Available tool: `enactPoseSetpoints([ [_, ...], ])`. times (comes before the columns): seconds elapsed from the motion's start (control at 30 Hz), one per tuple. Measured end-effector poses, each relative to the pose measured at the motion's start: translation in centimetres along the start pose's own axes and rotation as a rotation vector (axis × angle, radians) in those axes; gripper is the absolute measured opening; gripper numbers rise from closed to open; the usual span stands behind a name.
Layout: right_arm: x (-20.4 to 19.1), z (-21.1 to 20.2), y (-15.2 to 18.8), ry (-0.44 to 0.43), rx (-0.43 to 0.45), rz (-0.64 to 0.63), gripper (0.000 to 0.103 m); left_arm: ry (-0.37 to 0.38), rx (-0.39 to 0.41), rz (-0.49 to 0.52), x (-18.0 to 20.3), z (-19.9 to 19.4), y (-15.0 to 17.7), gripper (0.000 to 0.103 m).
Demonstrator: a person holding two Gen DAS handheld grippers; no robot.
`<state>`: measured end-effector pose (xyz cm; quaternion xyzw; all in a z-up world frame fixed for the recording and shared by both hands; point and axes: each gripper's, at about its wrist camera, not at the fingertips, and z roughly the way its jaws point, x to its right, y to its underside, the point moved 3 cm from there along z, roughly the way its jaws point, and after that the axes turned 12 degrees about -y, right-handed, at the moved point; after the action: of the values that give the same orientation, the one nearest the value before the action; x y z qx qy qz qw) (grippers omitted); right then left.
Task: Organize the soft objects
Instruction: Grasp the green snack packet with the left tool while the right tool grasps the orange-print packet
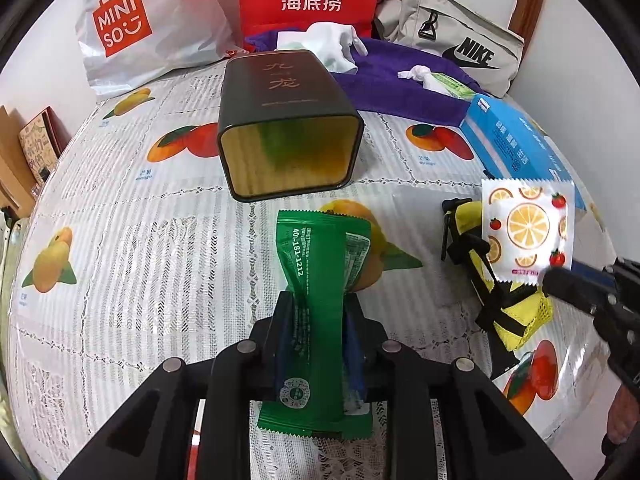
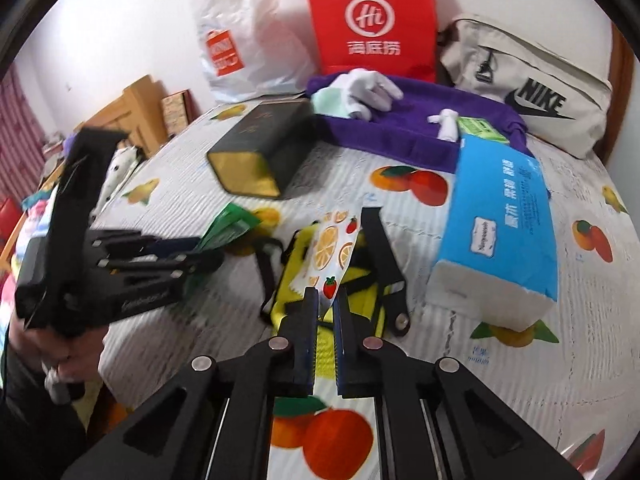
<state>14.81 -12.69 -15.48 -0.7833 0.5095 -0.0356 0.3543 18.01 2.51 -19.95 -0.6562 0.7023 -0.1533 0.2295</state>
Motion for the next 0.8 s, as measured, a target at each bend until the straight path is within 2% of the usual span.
enactPoseSetpoints([
  [0.23,0.8,0.8,-0.5,0.009,0.004,0.013,0.009,-0.01,0.0,0.016,0.1,0.0,0.0,0.026],
  [0.37,1.0,1.2,-1.6,-0.023,0.015,0.027,0.01,-0.007,-0.003,0.022,0.1,0.1,-0.1,0.027],
  [0.47,0.9,1.6,-2.2,-0.034,0.012,0.023,0.019,-0.006,-0.003,0.026,0.1,0.1,-0.1,0.027],
  [0.53,1.0,2.0,-2.6,-0.037,0.01,0.019,0.031,-0.005,-0.001,0.029,0.2,0.2,-0.2,0.027],
  [0.6,1.1,2.4,-3.1,-0.046,0.014,0.026,0.031,-0.005,0.0,0.03,0.3,0.2,-0.3,0.027],
  [0.67,1.1,2.9,-3.6,-0.064,0.019,0.029,0.031,-0.003,0.001,0.031,0.2,0.3,-0.3,0.027],
  [0.7,1.2,3.2,-3.8,-0.066,0.017,0.031,0.021,-0.003,0.001,0.031,0.3,0.3,-0.3,0.027],
  [0.73,1.2,3.4,-4.0,-0.07,0.019,0.028,0.007,-0.001,0.001,0.03,0.3,0.3,-0.3,0.027],
  [0.8,1.0,3.7,-4.1,-0.085,0.02,0.022,0.007,0.0,0.001,0.03,0.3,0.3,-0.3,0.027],
])
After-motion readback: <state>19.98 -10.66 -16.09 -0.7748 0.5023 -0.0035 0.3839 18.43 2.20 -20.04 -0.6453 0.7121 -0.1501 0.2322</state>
